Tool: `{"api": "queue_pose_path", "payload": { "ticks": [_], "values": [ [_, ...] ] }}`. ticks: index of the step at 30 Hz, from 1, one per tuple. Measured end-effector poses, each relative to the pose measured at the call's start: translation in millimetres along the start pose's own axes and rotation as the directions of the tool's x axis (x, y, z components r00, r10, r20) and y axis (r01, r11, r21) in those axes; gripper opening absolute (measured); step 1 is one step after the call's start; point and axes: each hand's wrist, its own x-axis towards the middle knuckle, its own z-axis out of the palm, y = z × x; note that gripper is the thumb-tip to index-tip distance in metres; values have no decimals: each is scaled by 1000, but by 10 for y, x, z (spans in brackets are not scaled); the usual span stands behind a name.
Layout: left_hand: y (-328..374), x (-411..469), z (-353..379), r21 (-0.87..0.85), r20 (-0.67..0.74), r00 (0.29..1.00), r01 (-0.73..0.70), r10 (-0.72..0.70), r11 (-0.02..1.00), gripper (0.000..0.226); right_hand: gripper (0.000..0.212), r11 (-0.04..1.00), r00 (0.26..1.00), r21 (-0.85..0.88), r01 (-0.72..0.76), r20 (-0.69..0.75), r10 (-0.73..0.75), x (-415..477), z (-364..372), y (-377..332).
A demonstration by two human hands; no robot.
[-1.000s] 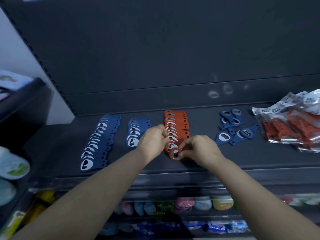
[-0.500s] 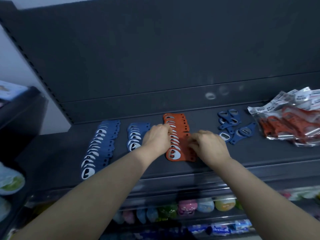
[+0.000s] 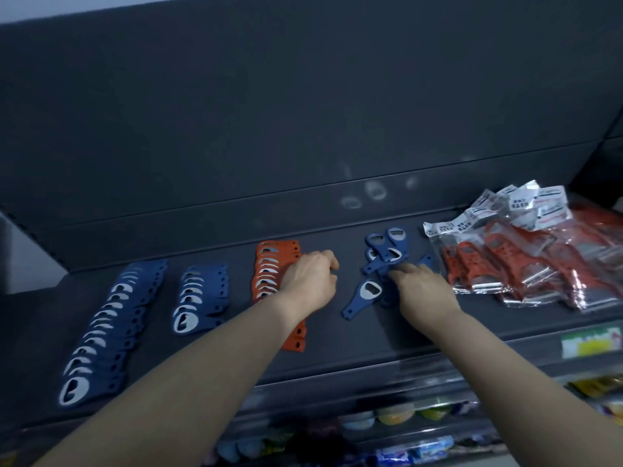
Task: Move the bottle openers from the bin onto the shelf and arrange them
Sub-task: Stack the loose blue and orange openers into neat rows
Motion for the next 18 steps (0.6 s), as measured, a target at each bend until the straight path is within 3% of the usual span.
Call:
{"api": "queue_pose_path", "payload": {
  "ticks": [5, 7, 11, 15, 18],
  "values": [
    [252, 186, 106, -15, 10, 999, 34, -34, 999, 24, 54, 965, 996, 254, 62, -73, -45, 129, -72, 237],
    [339, 244, 150, -20, 19, 999, 44, -44, 999, 23, 54, 980, 992, 165, 109, -83, -97, 195, -71, 339],
    [484, 328, 163, 12, 93, 988, 120, -120, 993, 37, 68, 975, 970, 9, 224, 94, -223, 271, -103, 467],
    [569, 315, 129, 83, 221, 957, 173, -187, 982, 64, 53, 964, 964, -78, 253, 99, -245, 337, -198, 489],
    [590, 282, 75, 32, 282, 936, 209, -209, 977, 66, 47, 975, 966, -38, 220, 150, -212, 379, -254, 489]
  ]
}}
